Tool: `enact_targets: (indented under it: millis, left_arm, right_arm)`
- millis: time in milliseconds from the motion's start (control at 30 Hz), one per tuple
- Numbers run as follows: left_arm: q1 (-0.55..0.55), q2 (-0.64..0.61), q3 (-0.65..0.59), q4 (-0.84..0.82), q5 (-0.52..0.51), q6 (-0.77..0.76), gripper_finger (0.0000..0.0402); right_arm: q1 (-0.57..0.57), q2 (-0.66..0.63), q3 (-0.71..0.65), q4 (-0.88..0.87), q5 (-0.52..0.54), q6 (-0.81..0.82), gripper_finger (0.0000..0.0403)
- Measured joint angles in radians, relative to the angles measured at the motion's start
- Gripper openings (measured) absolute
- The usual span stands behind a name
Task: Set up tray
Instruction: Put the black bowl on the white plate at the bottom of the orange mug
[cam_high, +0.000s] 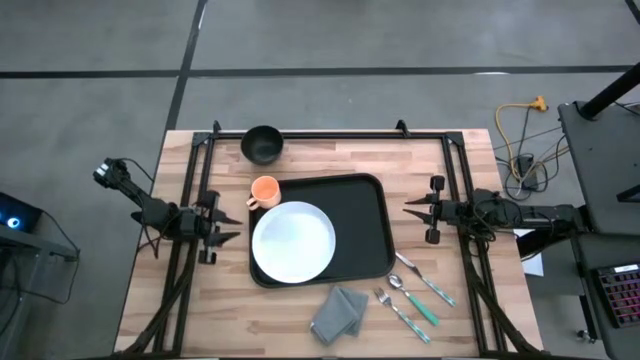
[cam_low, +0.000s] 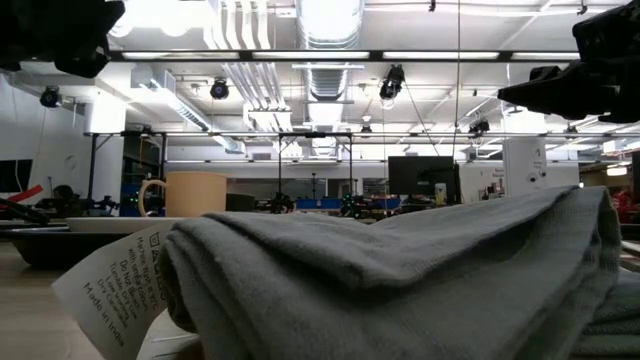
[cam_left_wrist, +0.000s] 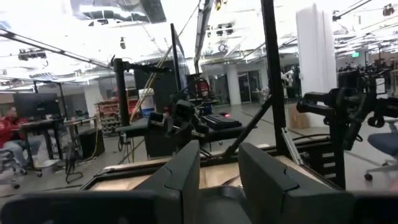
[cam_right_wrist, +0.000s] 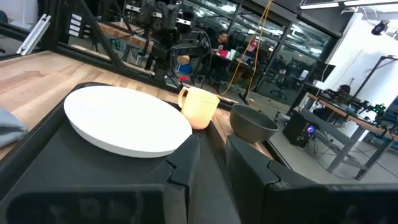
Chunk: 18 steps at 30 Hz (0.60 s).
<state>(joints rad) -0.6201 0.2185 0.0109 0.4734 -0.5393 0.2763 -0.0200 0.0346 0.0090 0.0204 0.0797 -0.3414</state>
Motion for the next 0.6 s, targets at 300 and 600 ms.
enact_targets:
  millis: [300,600]
  left_arm:
    - [0.000,0.018,0.000,0.009,-0.256,-0.118,0.0093]
    - [0.055,0.097,0.001,0.019,-0.512,-0.164,0.0093]
  right_arm:
    - [0.000,0.000,0.000,0.000,0.000,0.000,0.0068]
    - [0.000,0.001,0.000,0.000,0.000,-0.002,0.0068]
